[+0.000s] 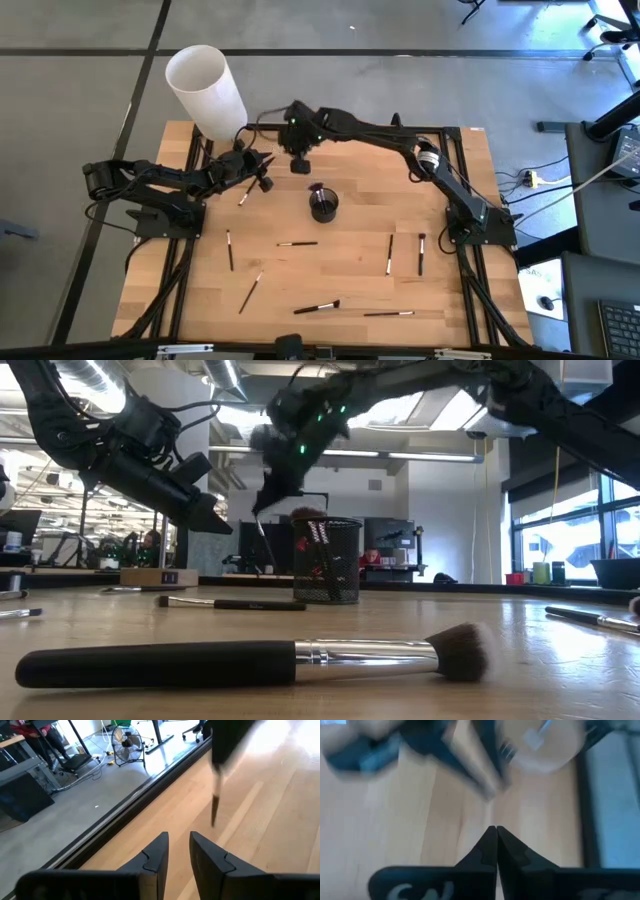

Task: Pick & Place Makeup Brushes
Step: Put the eyeshadow brush into the makeup brush holder

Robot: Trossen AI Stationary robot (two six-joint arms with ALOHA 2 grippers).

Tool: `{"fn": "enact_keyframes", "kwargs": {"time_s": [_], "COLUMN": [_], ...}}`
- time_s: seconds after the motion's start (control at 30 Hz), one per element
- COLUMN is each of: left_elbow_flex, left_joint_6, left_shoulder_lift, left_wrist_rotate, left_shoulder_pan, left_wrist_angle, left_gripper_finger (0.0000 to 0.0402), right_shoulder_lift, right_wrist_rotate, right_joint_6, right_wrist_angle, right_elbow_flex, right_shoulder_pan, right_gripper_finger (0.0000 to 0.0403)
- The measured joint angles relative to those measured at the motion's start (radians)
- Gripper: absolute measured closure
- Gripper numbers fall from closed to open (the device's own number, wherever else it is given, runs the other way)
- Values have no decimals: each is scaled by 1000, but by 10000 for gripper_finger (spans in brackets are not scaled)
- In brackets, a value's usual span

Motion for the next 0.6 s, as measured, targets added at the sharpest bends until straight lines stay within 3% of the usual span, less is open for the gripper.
{"fn": "enact_keyframes", "kwargs": {"time_s": [0.37, 0.6], "left_elbow_flex": [0, 0], "left_joint_6": [8, -1], "left_shoulder_lift": [0, 0], "left_wrist_rotate": [-2, 5], "left_shoulder_pan": [0, 0], "left_wrist_angle": [-14, -15], "left_gripper_finger": [327, 327], "right_shoulder_lift": [-205, -187], "right_wrist_rotate": [2, 22], "right_joint_6": [140, 194], "right_wrist_angle": [-51, -219], "right_elbow_flex": [1, -2], "right_shoulder_pan": [21, 49], "right_gripper_finger": [402, 402]}}
